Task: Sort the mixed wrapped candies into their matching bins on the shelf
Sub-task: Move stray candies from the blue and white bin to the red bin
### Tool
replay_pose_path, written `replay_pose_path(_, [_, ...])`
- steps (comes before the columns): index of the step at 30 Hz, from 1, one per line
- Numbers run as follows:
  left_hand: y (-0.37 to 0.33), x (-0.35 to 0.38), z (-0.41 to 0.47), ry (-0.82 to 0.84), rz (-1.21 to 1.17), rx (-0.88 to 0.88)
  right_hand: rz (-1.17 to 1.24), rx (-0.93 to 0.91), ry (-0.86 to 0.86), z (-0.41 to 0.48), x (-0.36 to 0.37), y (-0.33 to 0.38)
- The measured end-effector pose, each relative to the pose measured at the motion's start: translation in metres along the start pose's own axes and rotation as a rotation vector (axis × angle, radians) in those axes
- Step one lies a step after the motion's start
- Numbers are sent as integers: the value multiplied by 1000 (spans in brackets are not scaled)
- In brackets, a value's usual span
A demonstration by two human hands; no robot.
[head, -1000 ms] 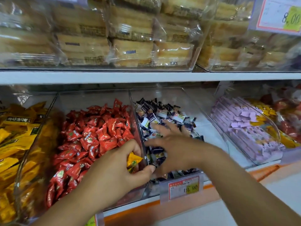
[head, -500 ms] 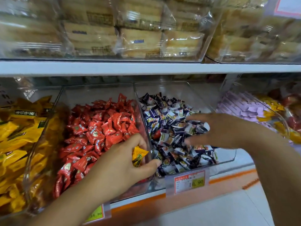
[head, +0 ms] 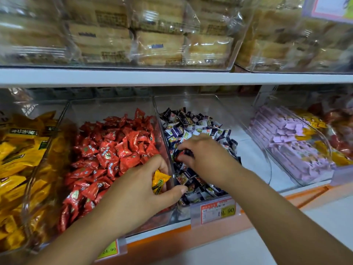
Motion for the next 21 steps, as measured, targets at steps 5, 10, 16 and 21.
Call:
replay_pose_path(5, [0, 1, -3, 16, 4, -5, 82, 92, -143, 16, 7, -21])
replay_pose_path(10, [0, 2, -1, 33, 9, -7, 344, 223, -70, 10, -6, -46])
replay_pose_path(16, [-1, 2, -1, 30, 13, -2, 764, 181, -309, 7, -61, -37])
replay_pose_path(21, [-1, 2, -2, 25, -12, -16, 735, 93, -74, 14, -47, -10])
Point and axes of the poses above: each hand's wrist, its own z-axis towards the middle knuckle, its own x-axis out of the palm, y = z × x, the point moved 10 cm from there along z, towards the middle knuckle, and after that the axes turned 7 degrees about -z, right-handed, at the moved point
